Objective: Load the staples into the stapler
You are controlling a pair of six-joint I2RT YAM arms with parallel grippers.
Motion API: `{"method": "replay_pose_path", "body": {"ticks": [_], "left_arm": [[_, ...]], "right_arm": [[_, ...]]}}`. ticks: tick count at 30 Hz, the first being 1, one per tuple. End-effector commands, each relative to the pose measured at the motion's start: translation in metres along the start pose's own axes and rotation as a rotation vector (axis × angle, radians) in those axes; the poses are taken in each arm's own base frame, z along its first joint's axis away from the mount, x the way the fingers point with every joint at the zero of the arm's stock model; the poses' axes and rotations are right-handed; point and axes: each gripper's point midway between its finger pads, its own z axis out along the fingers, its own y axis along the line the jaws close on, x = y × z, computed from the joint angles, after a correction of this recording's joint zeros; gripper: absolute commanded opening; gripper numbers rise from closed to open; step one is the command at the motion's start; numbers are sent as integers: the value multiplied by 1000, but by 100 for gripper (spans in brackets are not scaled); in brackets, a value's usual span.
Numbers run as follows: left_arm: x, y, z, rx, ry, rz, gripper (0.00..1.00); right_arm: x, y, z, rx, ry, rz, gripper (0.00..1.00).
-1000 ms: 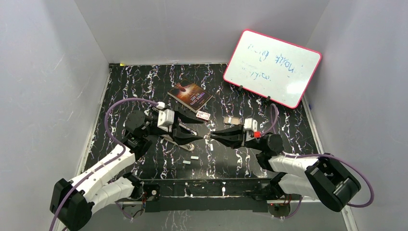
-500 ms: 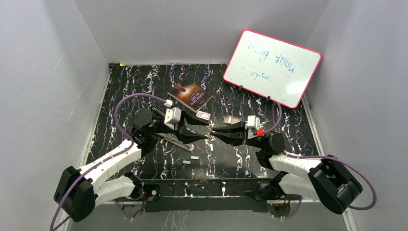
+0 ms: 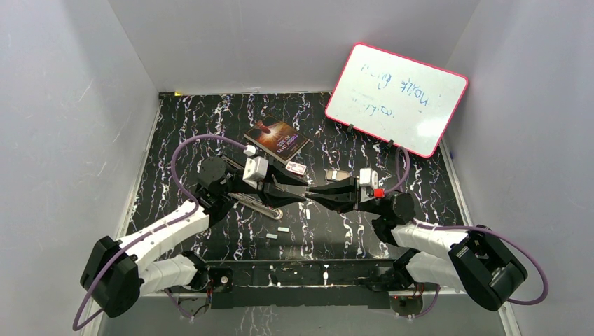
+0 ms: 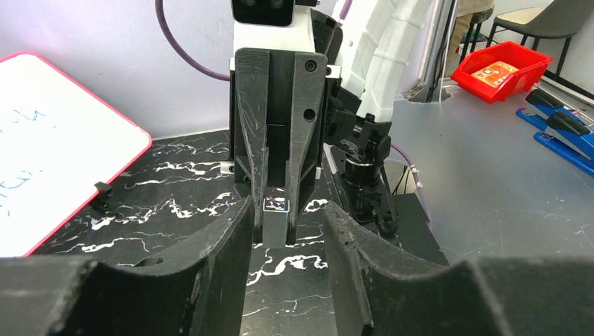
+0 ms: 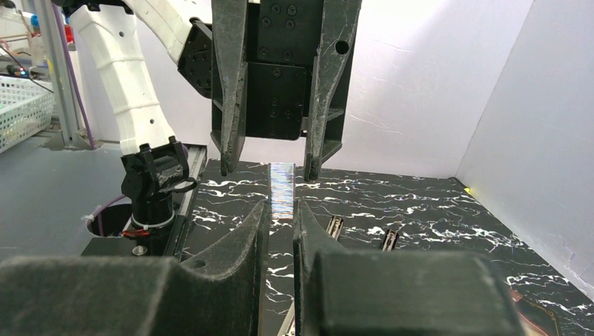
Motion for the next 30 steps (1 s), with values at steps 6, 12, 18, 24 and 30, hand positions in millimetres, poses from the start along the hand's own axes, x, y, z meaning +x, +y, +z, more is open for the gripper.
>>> {"method": "replay_pose_path", "body": {"ticks": [6,12,18,24,30], "left_arm": [[-21,-3,7,52,-39,87,35],[-17,-3,9,59,-32,72,33],[-18,-4,10,67,-32,69,23],[-18,-5,9,67,-33,69,12],[-22,-6,8,66,-39,87,1]], "right_arm": [[-43,5,11,-59,-134,-126,0],[-43,5,11,-59,-134,-126,0],[-42,6,11,-60,-132,-123,0],[-43,5,11,-58,-133,-124,1],[-43,3,10,-38,-136,-111,40]]}}
